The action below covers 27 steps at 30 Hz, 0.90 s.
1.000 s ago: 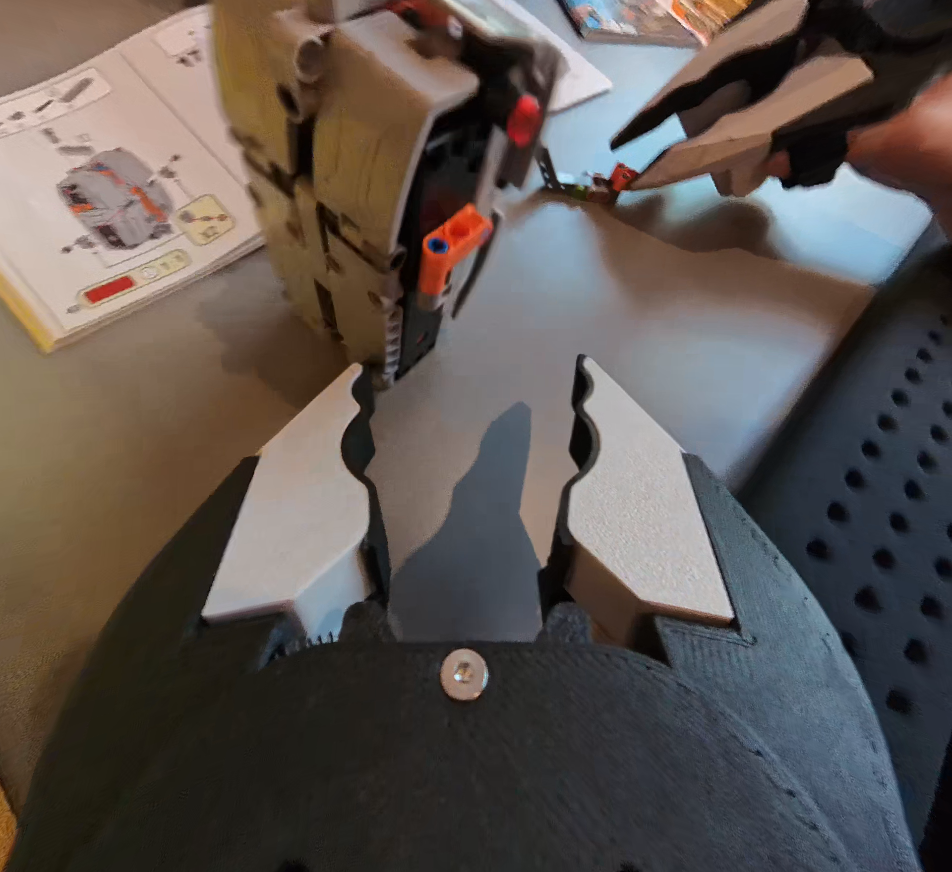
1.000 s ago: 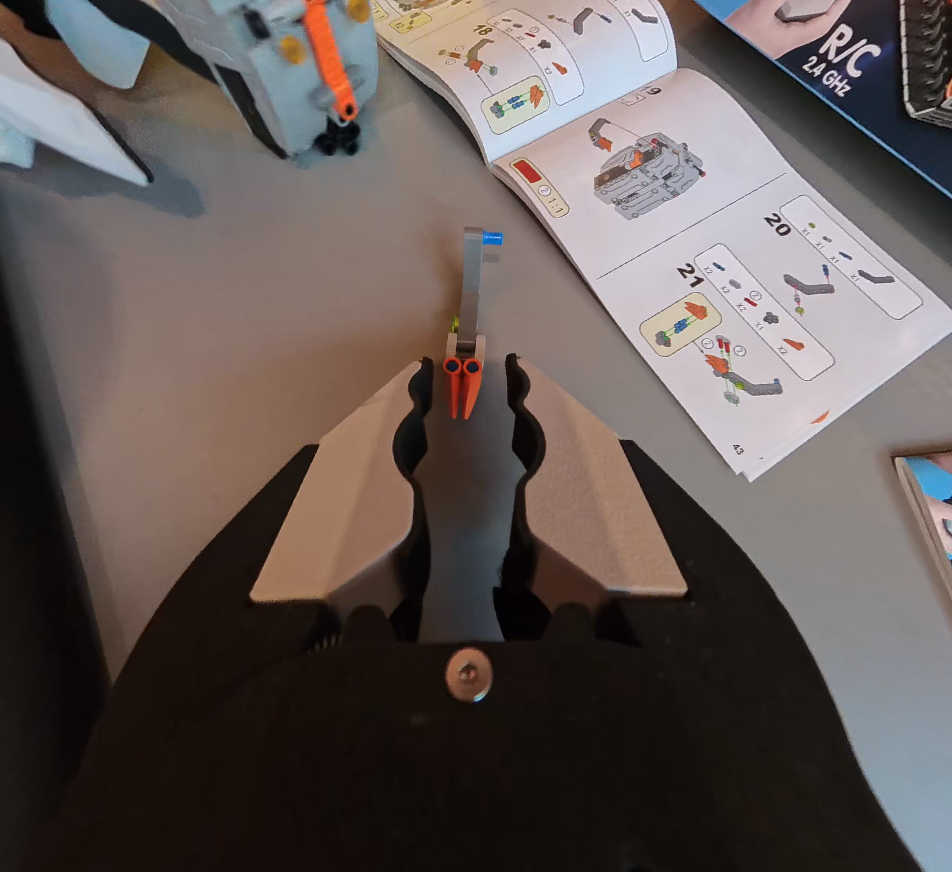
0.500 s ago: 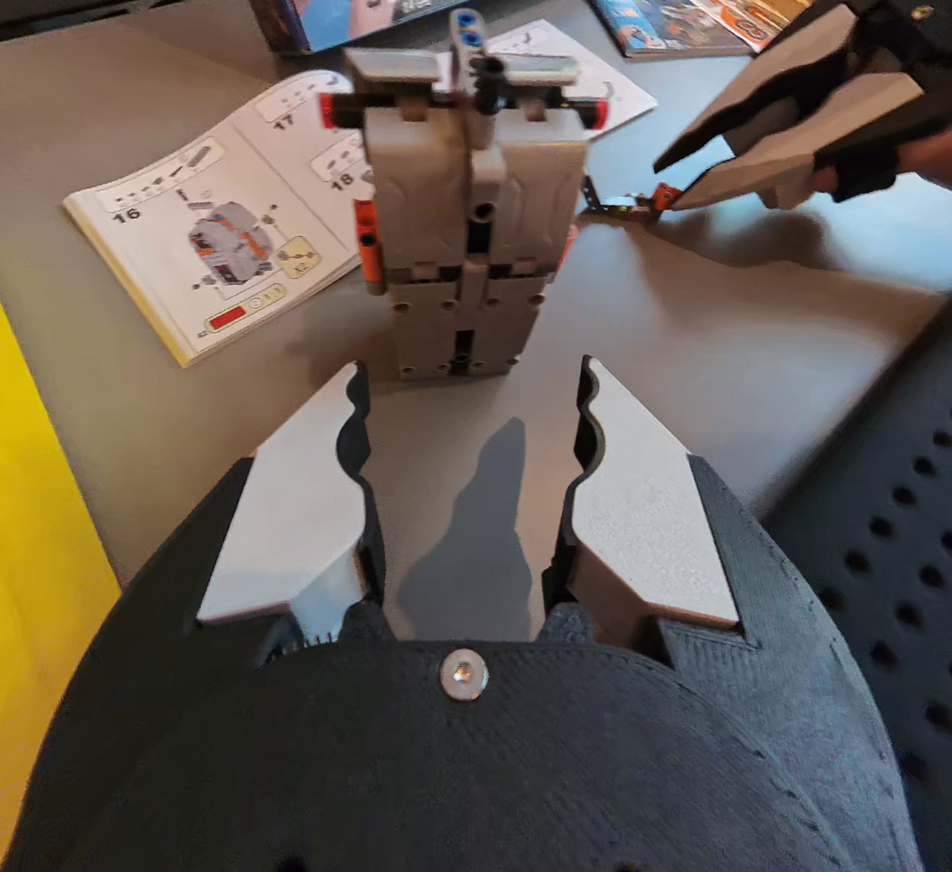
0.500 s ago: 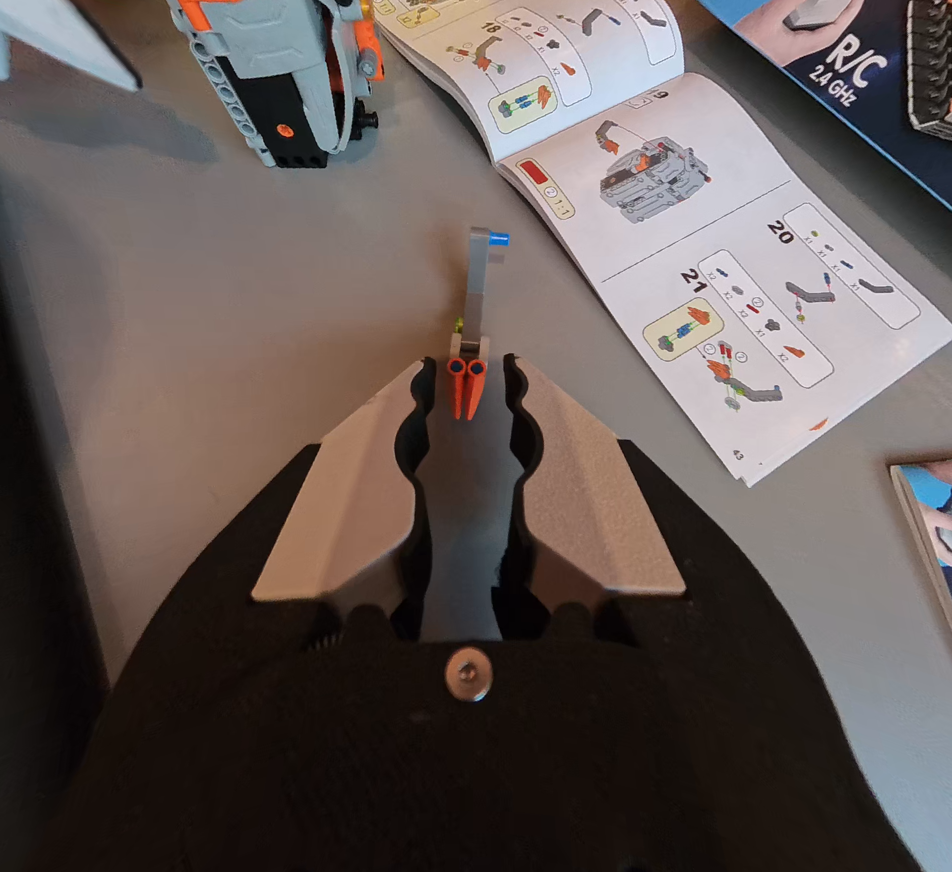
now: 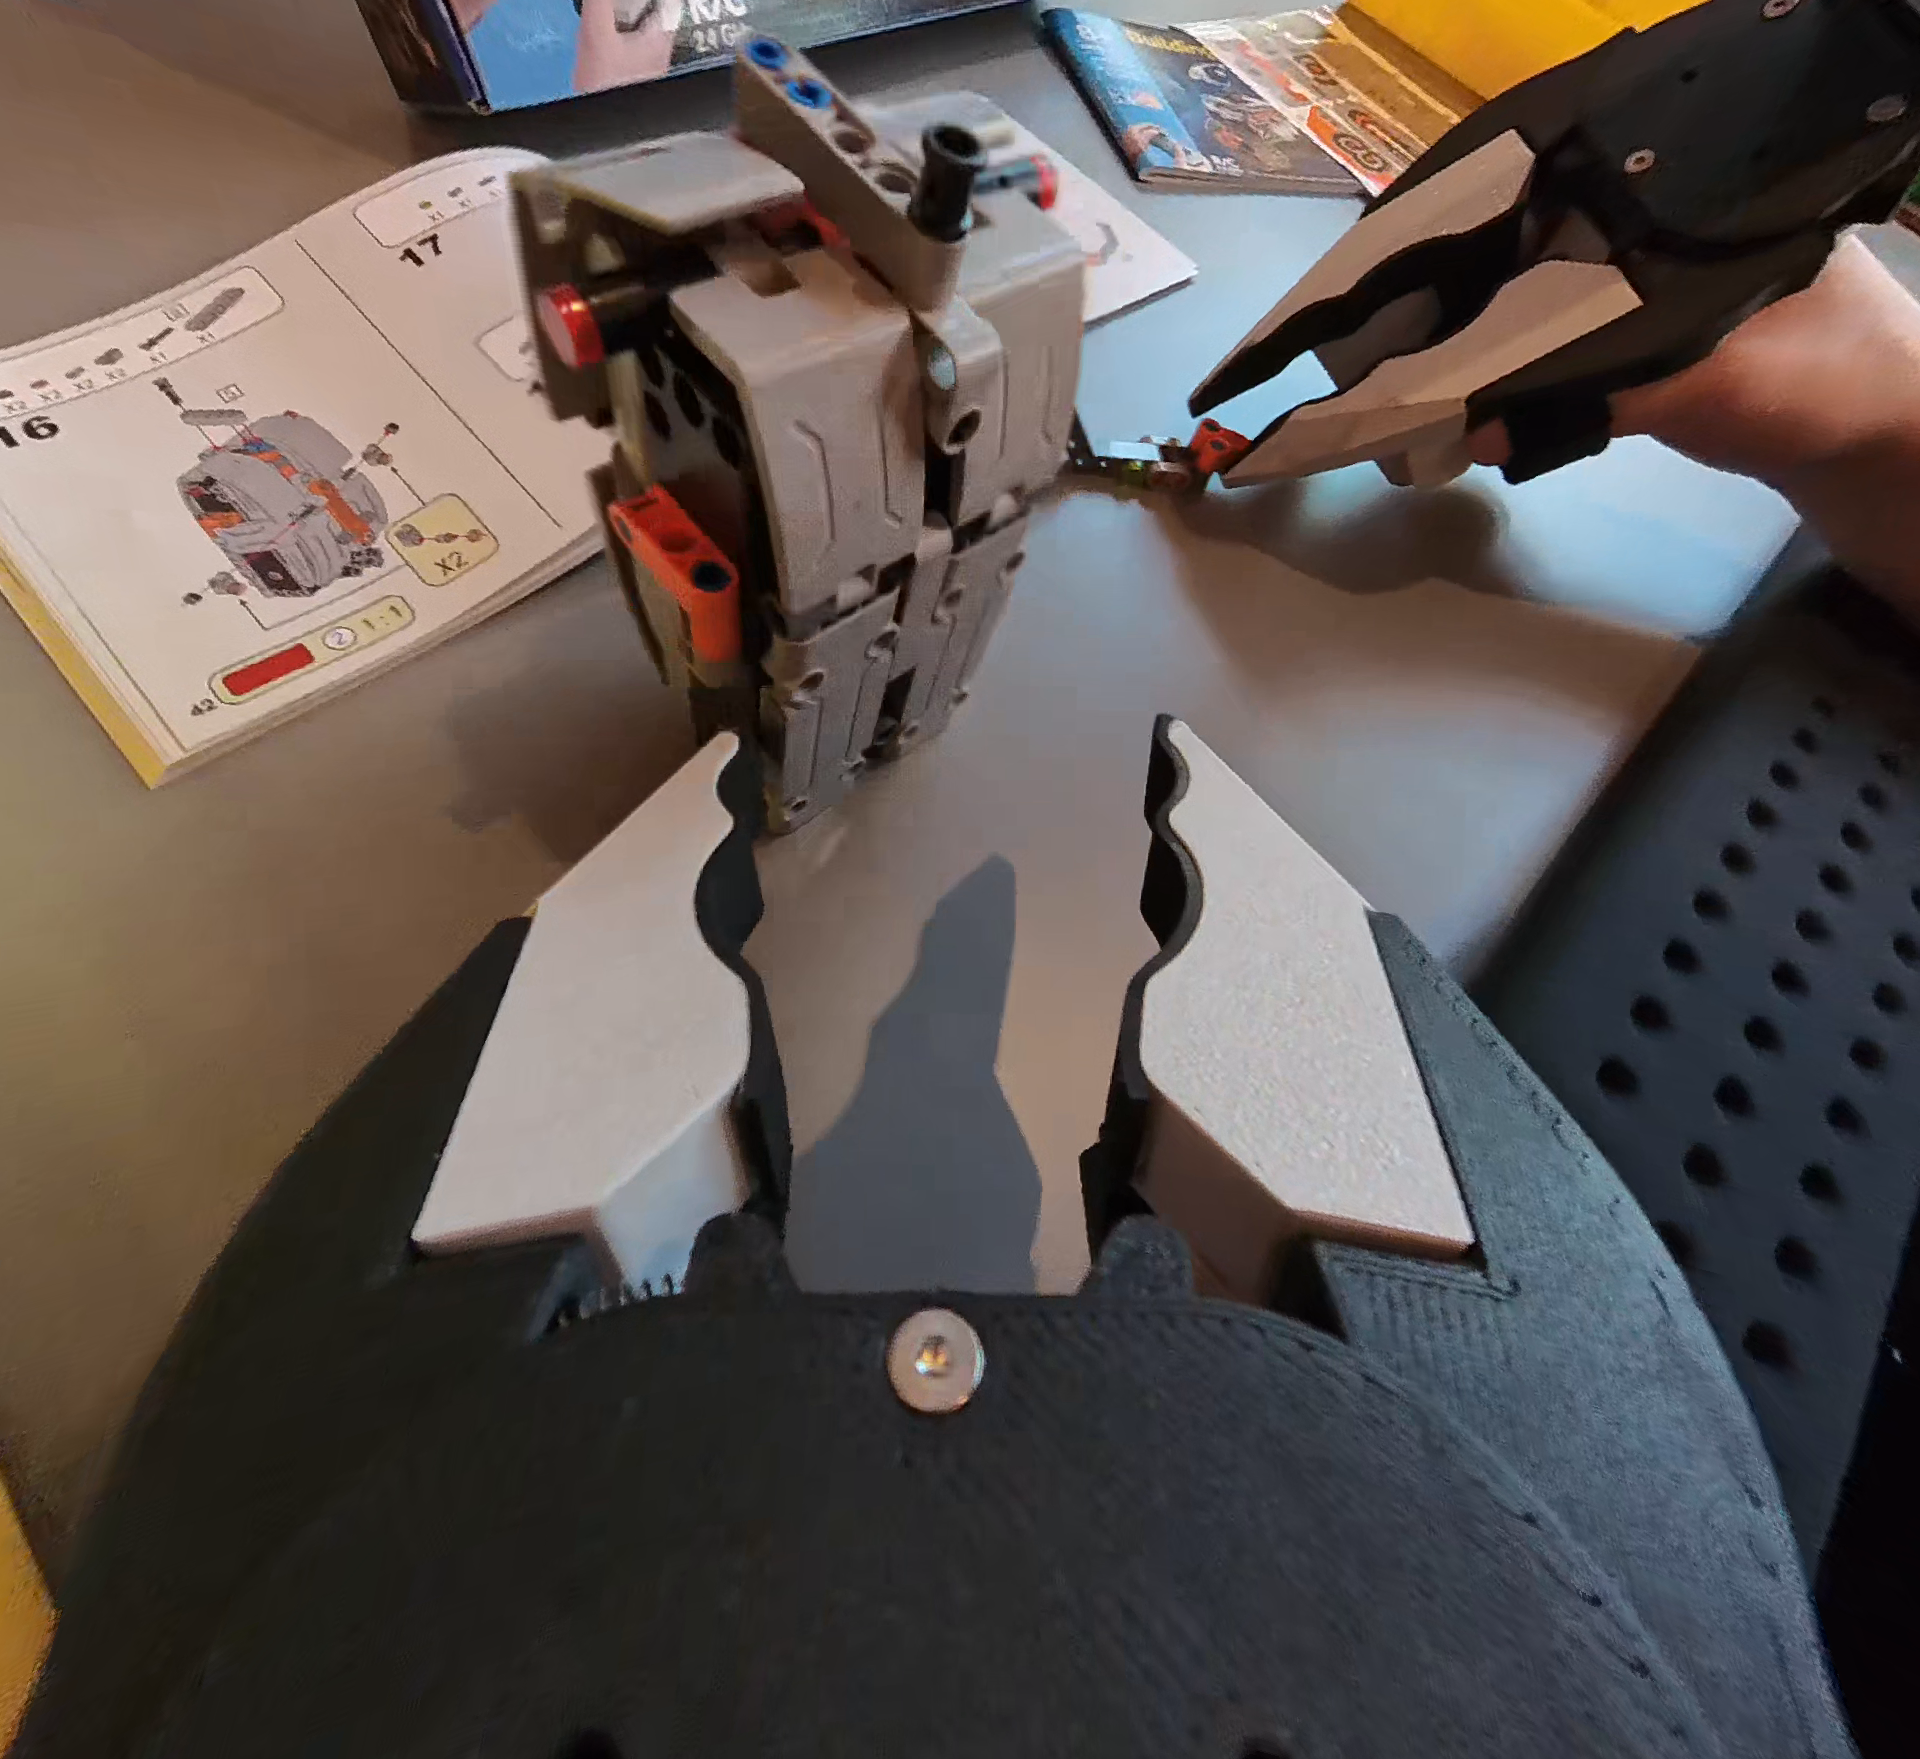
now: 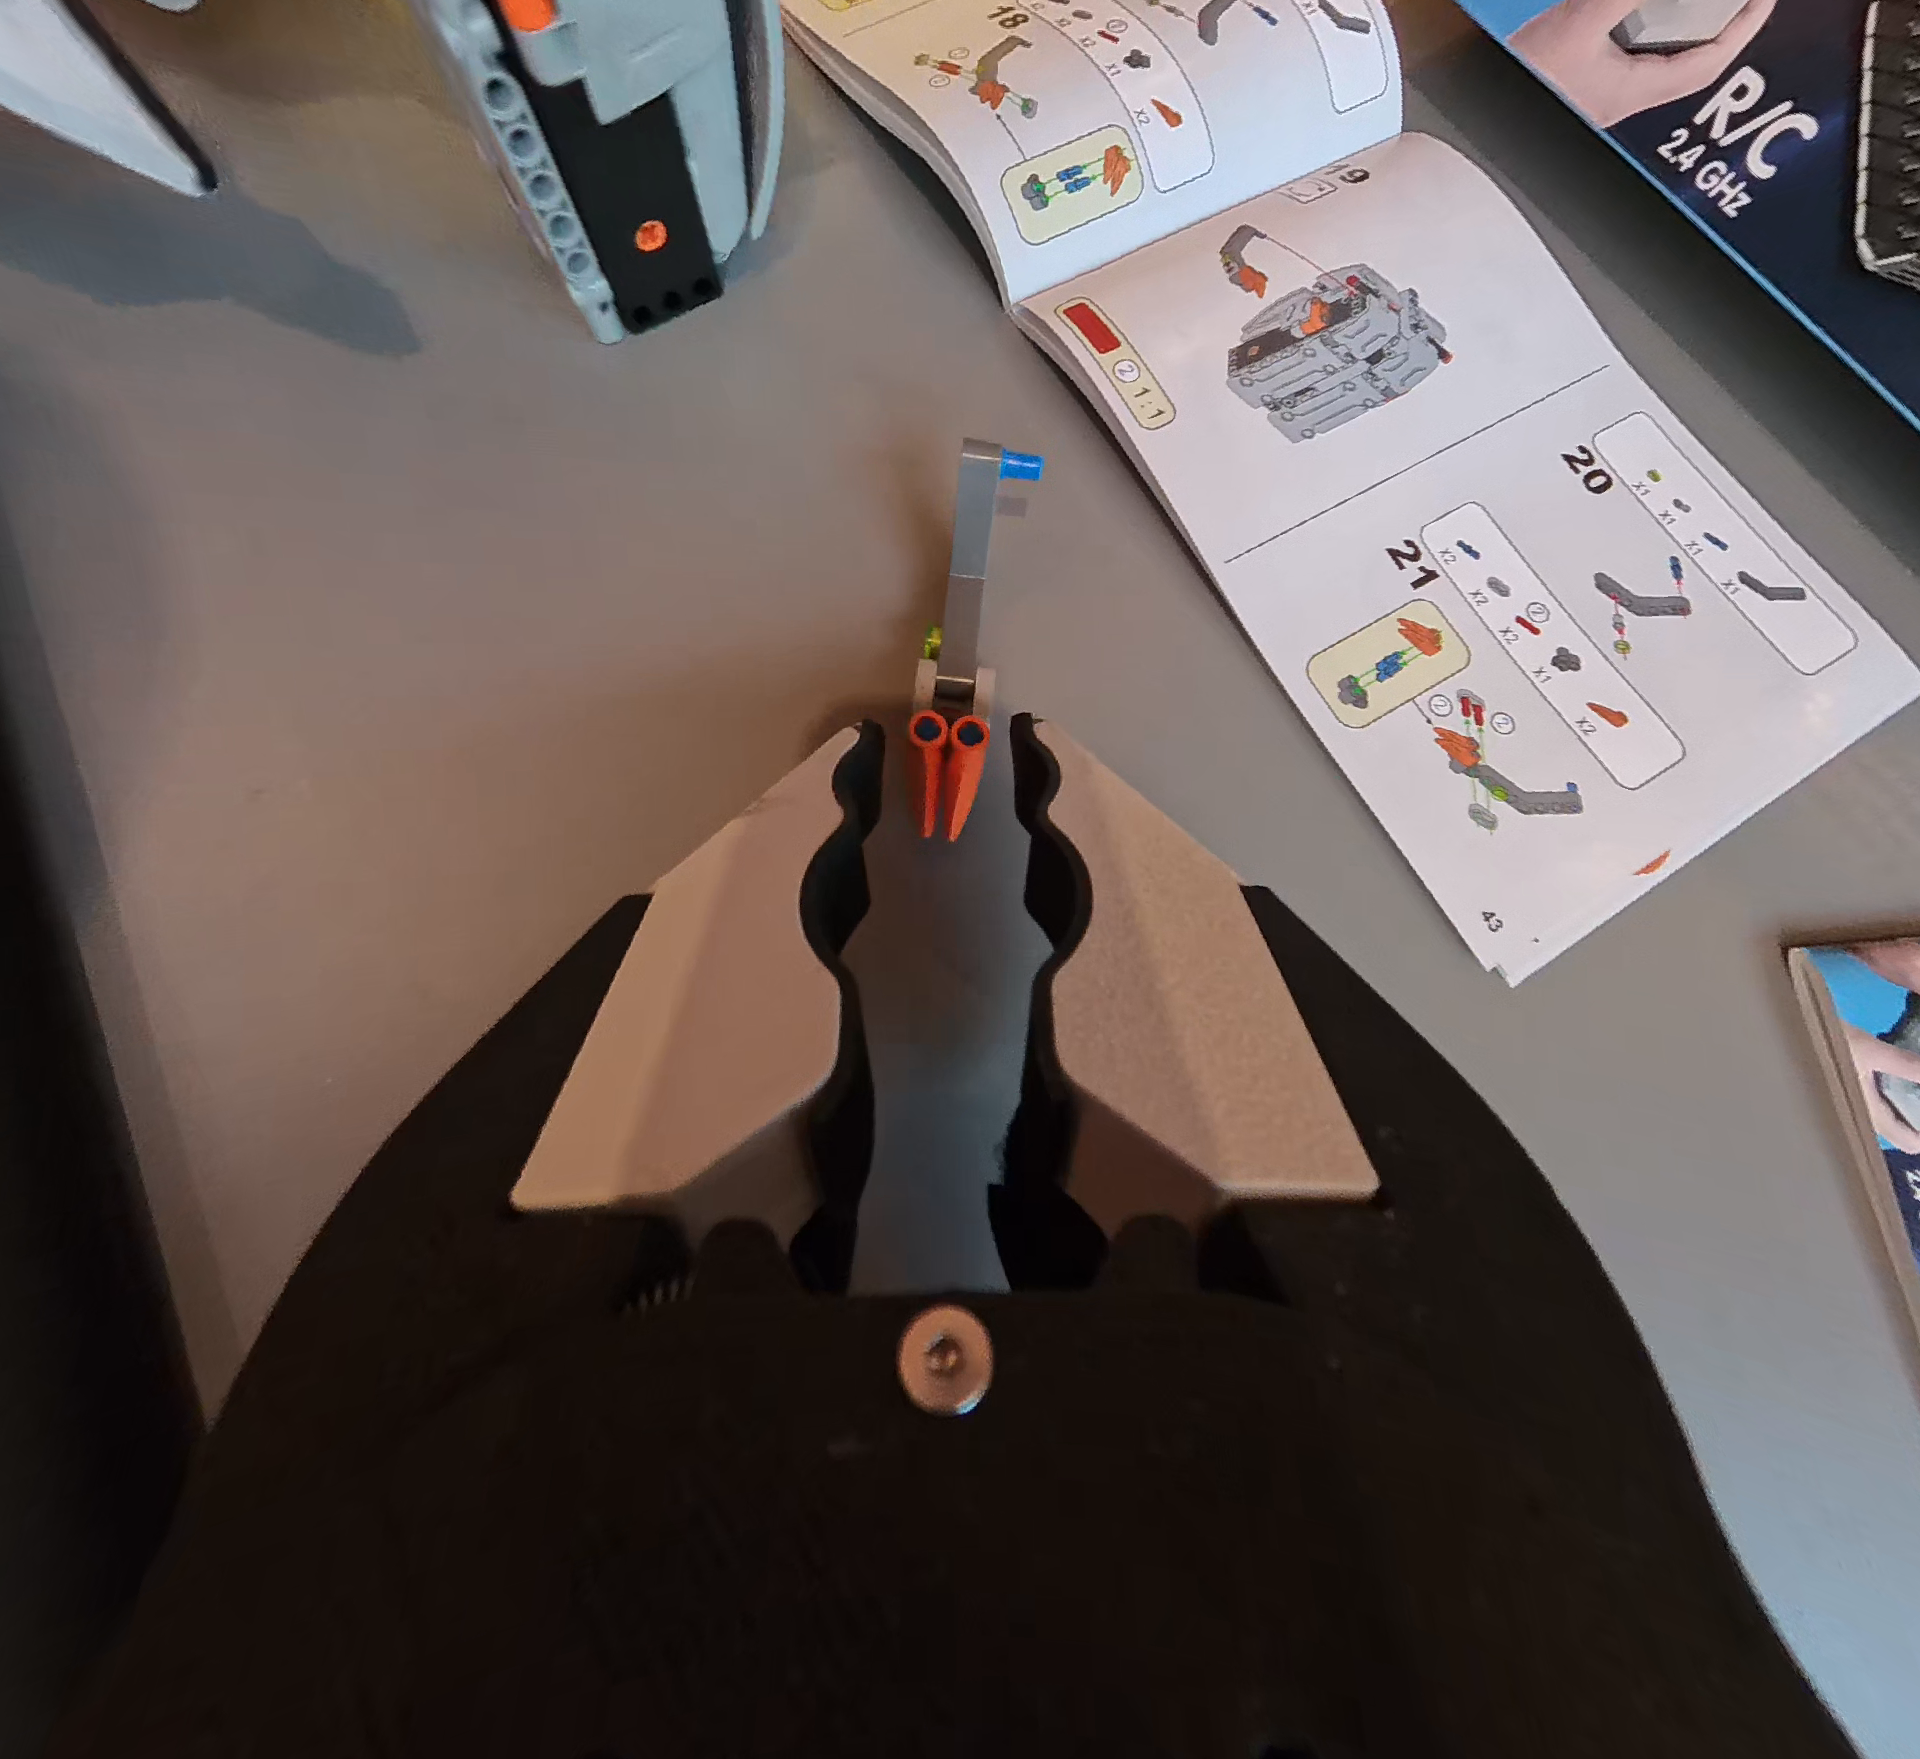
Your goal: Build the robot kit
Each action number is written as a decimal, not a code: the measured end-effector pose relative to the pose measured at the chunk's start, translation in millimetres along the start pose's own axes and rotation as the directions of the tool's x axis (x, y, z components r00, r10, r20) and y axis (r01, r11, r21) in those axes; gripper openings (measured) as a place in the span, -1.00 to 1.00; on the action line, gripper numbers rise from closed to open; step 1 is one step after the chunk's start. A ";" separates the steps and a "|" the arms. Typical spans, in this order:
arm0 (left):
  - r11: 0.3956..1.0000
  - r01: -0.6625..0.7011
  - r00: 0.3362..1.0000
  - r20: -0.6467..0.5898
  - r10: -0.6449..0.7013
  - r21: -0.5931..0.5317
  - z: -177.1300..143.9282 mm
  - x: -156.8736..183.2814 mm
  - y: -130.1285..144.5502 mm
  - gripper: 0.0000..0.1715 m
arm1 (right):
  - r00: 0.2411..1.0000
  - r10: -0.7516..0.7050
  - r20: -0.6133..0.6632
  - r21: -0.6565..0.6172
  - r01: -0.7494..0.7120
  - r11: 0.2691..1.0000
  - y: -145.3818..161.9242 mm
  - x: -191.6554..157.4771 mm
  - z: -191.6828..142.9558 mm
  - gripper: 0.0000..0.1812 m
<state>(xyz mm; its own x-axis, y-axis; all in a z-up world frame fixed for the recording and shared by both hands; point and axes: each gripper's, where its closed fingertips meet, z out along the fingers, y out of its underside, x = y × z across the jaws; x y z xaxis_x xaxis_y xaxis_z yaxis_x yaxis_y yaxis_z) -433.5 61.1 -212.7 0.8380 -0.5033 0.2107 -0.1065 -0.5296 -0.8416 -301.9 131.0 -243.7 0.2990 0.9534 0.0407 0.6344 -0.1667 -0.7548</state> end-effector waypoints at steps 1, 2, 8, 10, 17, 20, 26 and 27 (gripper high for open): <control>1.000 -0.006 1.000 -0.009 0.006 -0.006 -0.2 4.2 1.3 -0.16 | 1.000 -0.003 -0.001 -0.001 0.003 1.000 0.1 -0.1 0.1 -0.72; 1.000 -0.015 1.000 -0.016 0.015 -0.011 0.1 8.5 2.4 -0.18 | 1.000 -0.004 -0.003 -0.001 0.004 1.000 0.1 -0.2 0.1 -0.72; 0.992 -0.107 0.994 0.011 0.108 -0.072 3.9 20.8 7.2 -0.23 | 1.000 0.000 -0.009 -0.007 0.000 1.000 2.0 1.7 0.4 -0.73; 0.991 -0.113 0.992 0.053 0.117 -0.073 0.1 14.9 5.9 -0.24 | 1.000 0.000 -0.013 -0.001 0.000 1.000 1.4 2.8 -0.2 -0.73; 0.985 -0.017 0.988 0.157 -0.010 0.172 -31.5 -20.1 -35.9 0.01 | 1.000 -0.002 -0.008 0.001 0.002 1.000 0.4 1.8 -0.3 -0.74; 0.978 0.018 0.995 0.090 -0.037 0.205 -23.7 -19.4 -52.5 0.05 | 1.000 -0.018 -0.016 -0.009 0.018 1.000 1.4 1.5 0.1 -0.74; 0.992 -0.016 0.996 0.088 0.004 0.129 5.1 -24.6 -50.5 -0.04 | 1.000 -0.005 -0.024 -0.009 0.004 1.000 3.5 5.9 -1.0 -0.74; 0.993 -0.017 0.996 0.092 0.006 0.117 7.6 -25.6 -48.2 -0.10 | 1.000 -0.006 -0.025 -0.011 0.006 1.000 3.7 6.9 -1.4 -0.74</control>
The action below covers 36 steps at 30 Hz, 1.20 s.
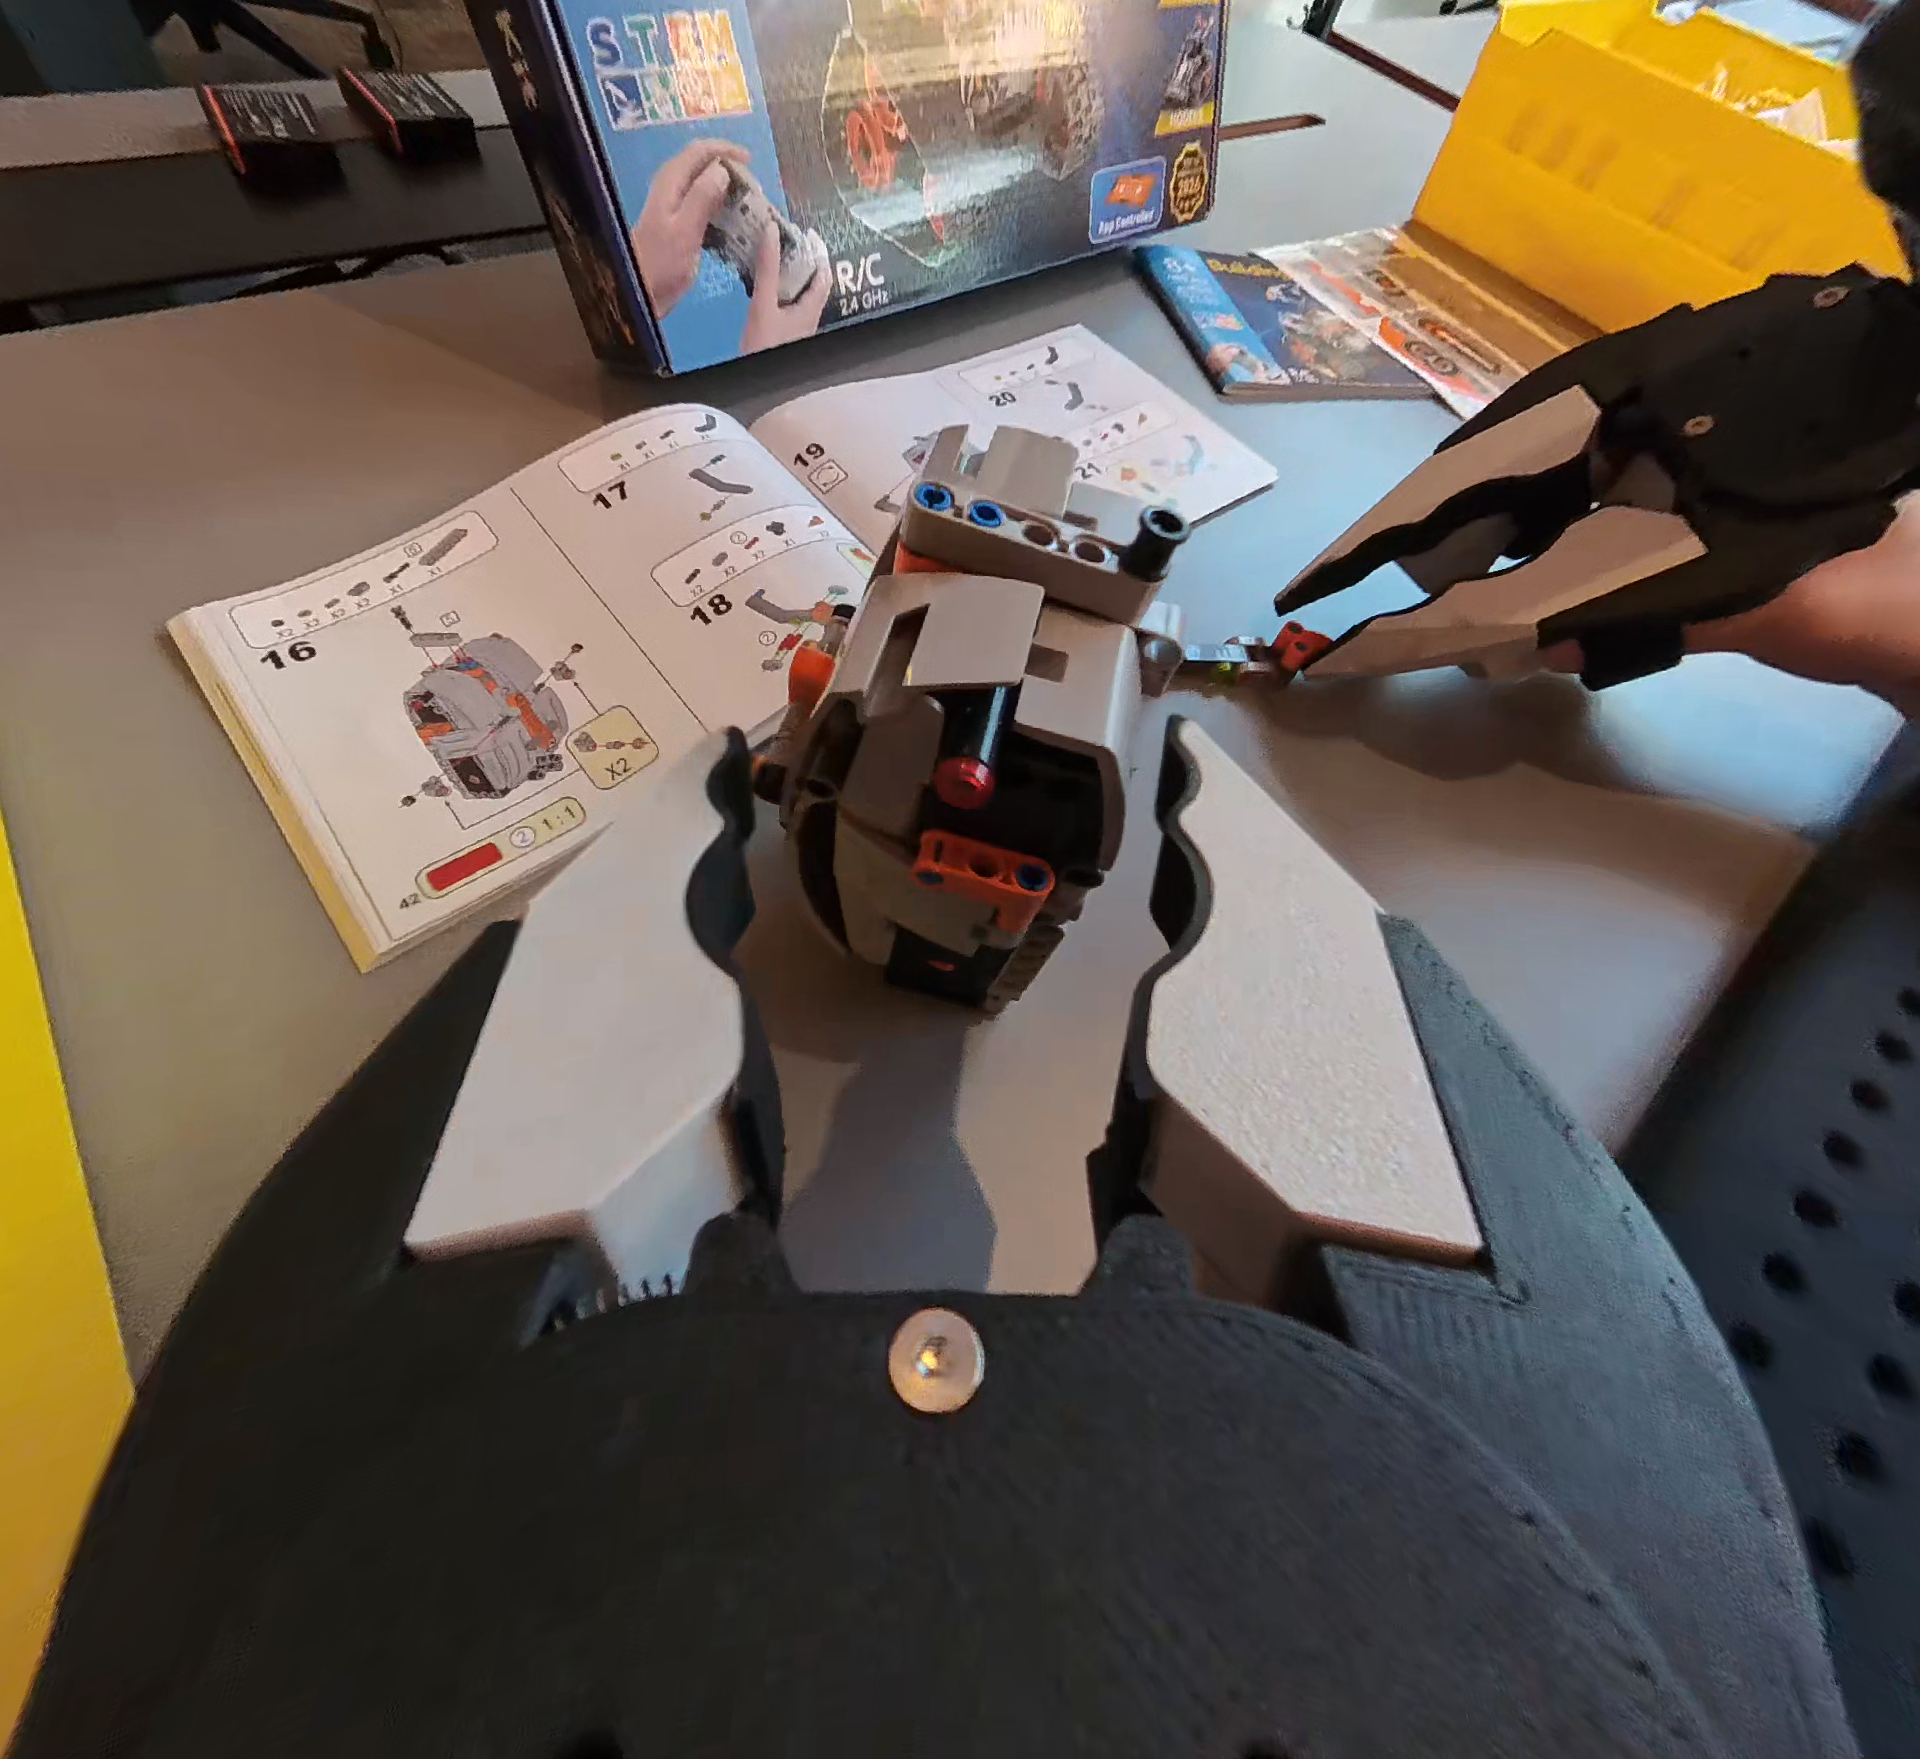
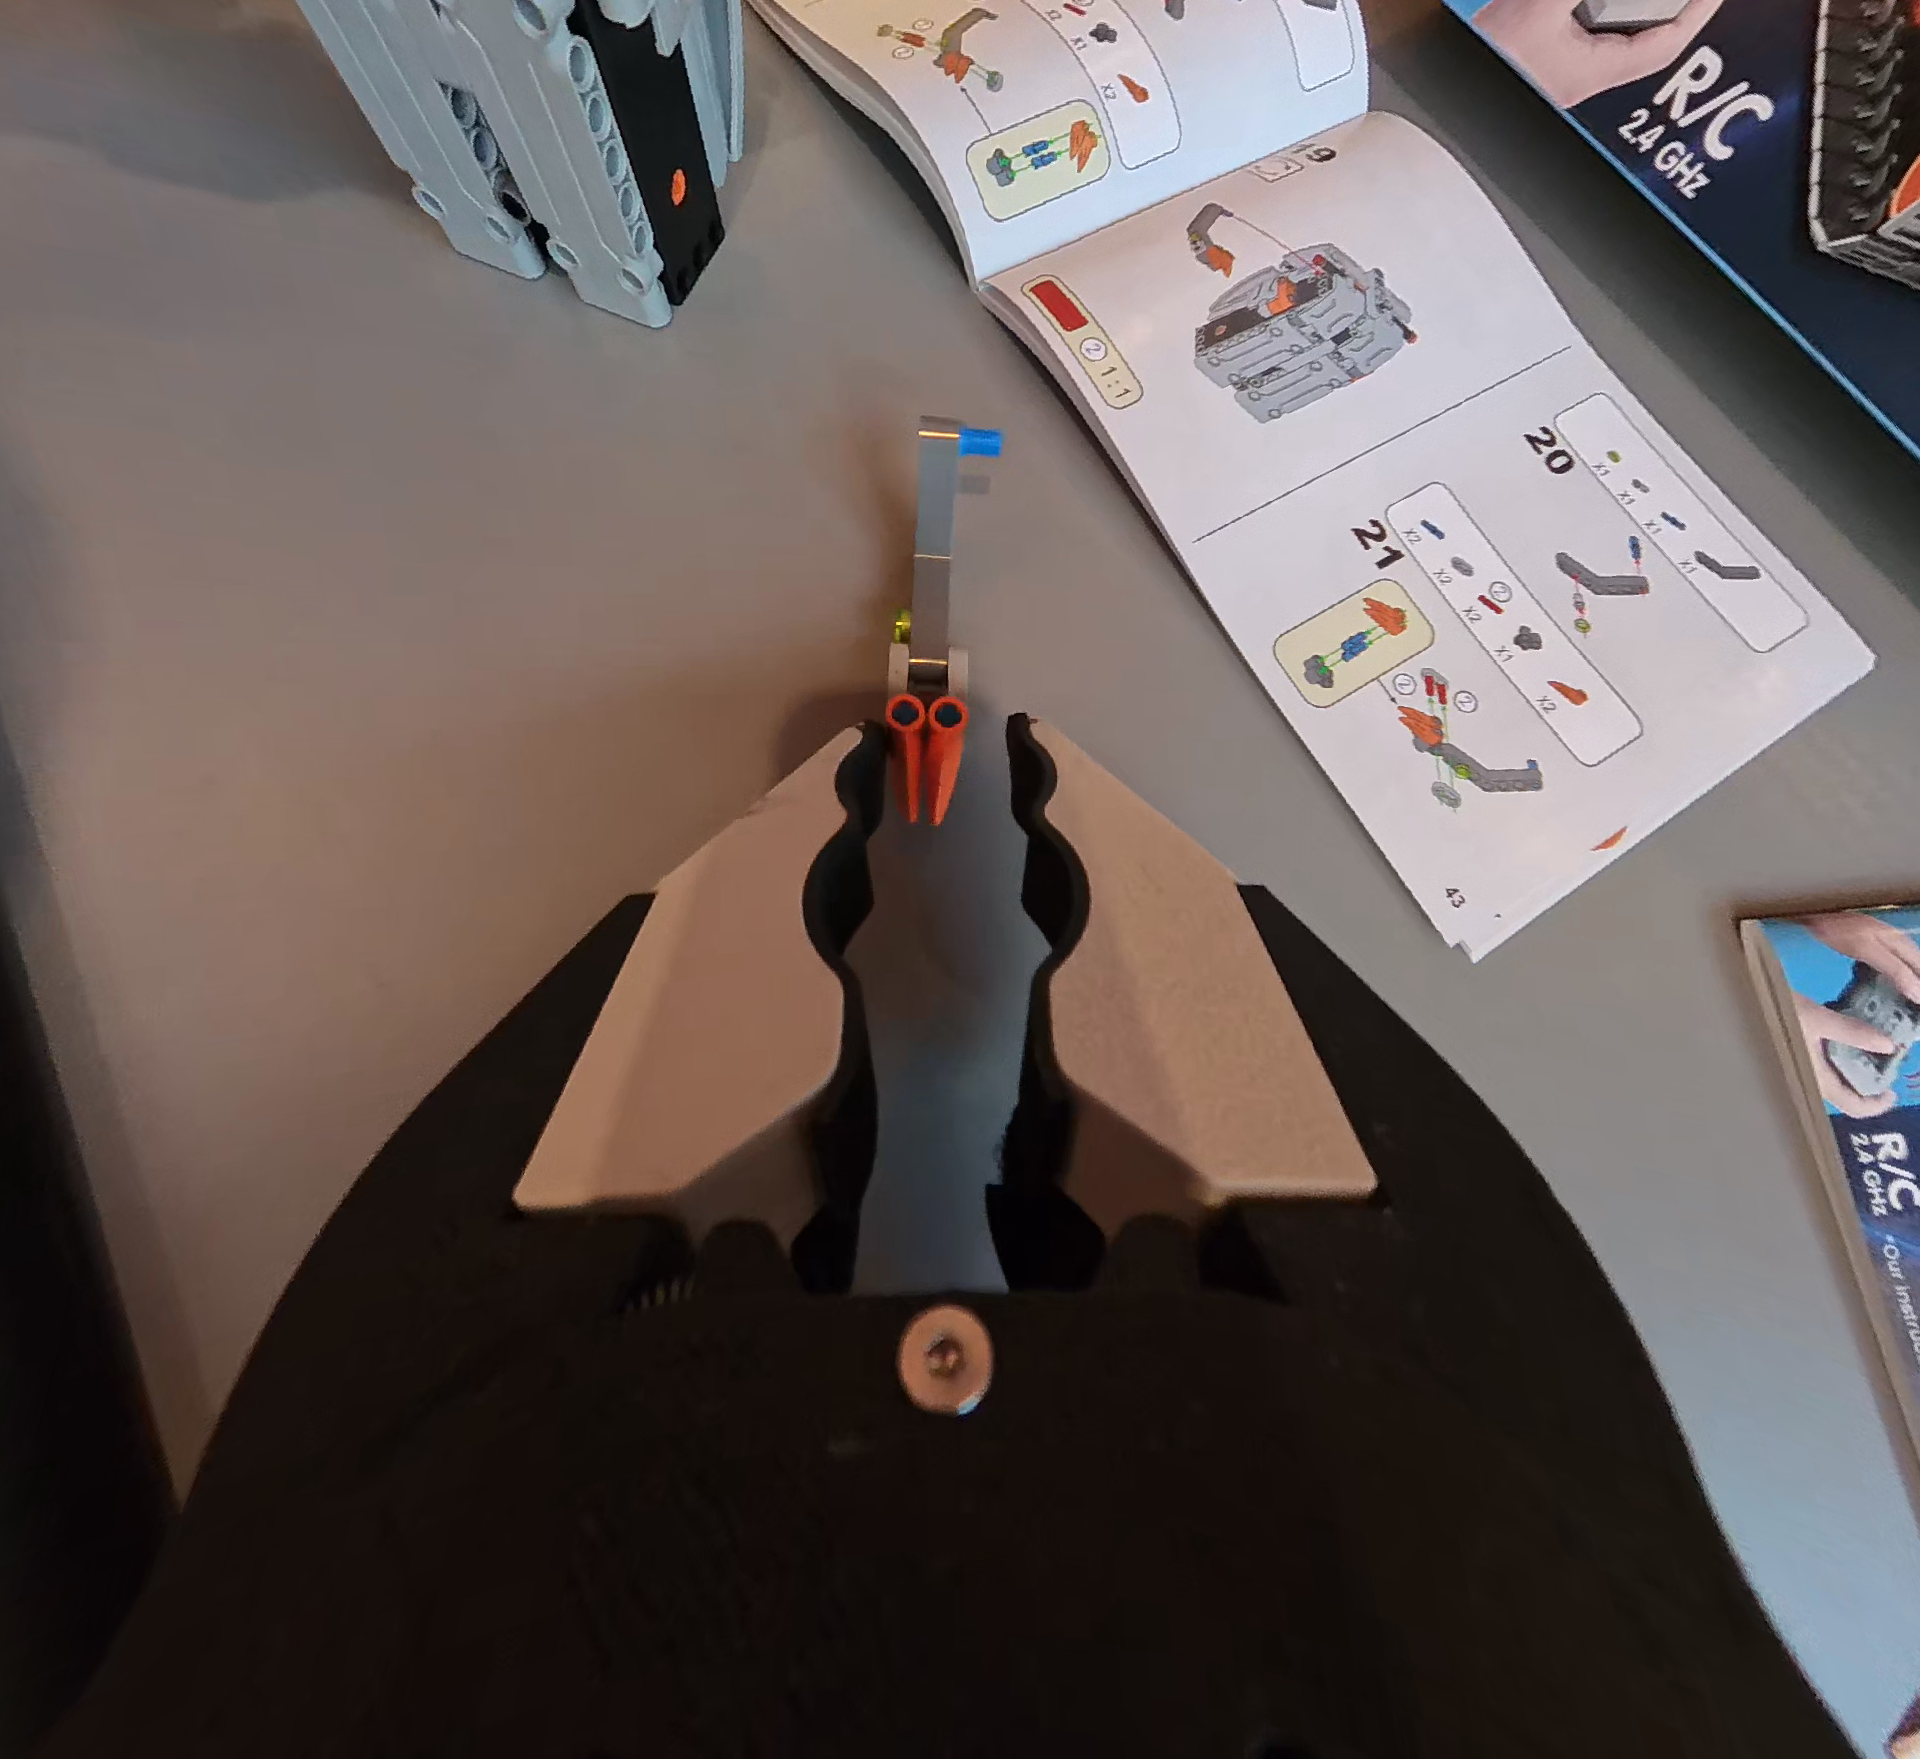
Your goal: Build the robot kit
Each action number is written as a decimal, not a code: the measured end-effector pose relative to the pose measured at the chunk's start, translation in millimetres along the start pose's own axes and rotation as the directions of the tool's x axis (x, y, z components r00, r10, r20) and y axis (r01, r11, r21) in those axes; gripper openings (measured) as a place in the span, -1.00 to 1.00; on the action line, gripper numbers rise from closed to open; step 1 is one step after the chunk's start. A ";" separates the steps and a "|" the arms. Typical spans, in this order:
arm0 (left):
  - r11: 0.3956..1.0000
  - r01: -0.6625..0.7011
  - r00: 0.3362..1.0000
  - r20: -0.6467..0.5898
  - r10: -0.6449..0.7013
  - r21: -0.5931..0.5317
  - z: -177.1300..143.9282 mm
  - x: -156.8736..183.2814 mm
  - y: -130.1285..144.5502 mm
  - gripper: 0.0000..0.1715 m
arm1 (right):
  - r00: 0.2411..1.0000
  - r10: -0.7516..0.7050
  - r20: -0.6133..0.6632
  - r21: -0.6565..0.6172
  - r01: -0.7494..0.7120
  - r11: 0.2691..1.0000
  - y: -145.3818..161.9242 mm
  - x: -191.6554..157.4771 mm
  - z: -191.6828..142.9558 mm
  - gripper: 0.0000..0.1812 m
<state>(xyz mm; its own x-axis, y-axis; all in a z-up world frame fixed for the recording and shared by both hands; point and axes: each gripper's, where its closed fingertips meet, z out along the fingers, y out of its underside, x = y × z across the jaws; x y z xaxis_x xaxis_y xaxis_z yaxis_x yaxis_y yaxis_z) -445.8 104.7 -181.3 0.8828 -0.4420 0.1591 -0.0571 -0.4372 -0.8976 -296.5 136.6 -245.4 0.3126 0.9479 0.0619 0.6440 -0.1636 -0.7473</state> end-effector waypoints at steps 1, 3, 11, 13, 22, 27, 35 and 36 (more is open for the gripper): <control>1.000 0.001 1.000 0.015 -0.001 -0.003 1.0 -2.7 1.3 -0.15 | 1.000 -0.004 -0.010 -0.001 0.004 1.000 0.4 2.5 -0.7 -0.74; 1.000 0.009 1.000 0.020 -0.009 0.002 -0.2 -3.9 1.4 -0.16 | 1.000 0.001 -0.014 0.000 -0.001 1.000 0.6 6.2 -1.8 -0.74; 1.000 -0.024 0.988 0.155 0.024 0.001 -19.7 -24.6 3.8 -0.24 | 1.000 0.002 -0.001 0.003 -0.002 1.000 -0.2 3.5 -0.7 -0.73; 1.000 0.002 0.989 0.148 -0.004 0.013 -20.0 -25.2 3.3 -0.24 | 1.000 0.009 0.007 0.003 -0.009 1.000 0.0 1.9 1.7 -0.69; 0.993 0.095 0.983 0.149 -0.104 0.064 -22.5 -24.9 -0.1 -0.12 | 1.000 0.005 0.006 0.013 -0.005 1.000 -1.1 3.4 13.0 -0.64; 0.982 0.128 0.983 0.115 -0.145 0.141 -39.0 -14.0 -5.5 -0.10 | 0.999 0.025 0.026 0.009 -0.026 1.000 1.2 1.7 11.6 -0.74; 0.993 0.086 0.960 0.262 -0.103 0.076 -71.6 -25.8 24.1 -0.09 | 0.999 0.035 0.026 -0.002 -0.035 0.999 4.8 3.4 7.9 -0.73; 0.991 0.099 0.961 0.252 -0.118 0.086 -75.3 -24.9 24.8 -0.10 | 0.999 0.034 0.039 -0.003 -0.034 0.999 4.6 0.9 8.4 -0.80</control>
<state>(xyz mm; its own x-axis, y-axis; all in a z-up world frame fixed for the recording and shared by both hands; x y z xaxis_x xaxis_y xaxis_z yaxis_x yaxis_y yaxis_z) -504.3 45.9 -176.5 0.9722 -0.1759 0.1548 0.0706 -0.4098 -0.9094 -299.2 138.9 -254.3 0.3068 0.9517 0.0105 0.6349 -0.1964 -0.7472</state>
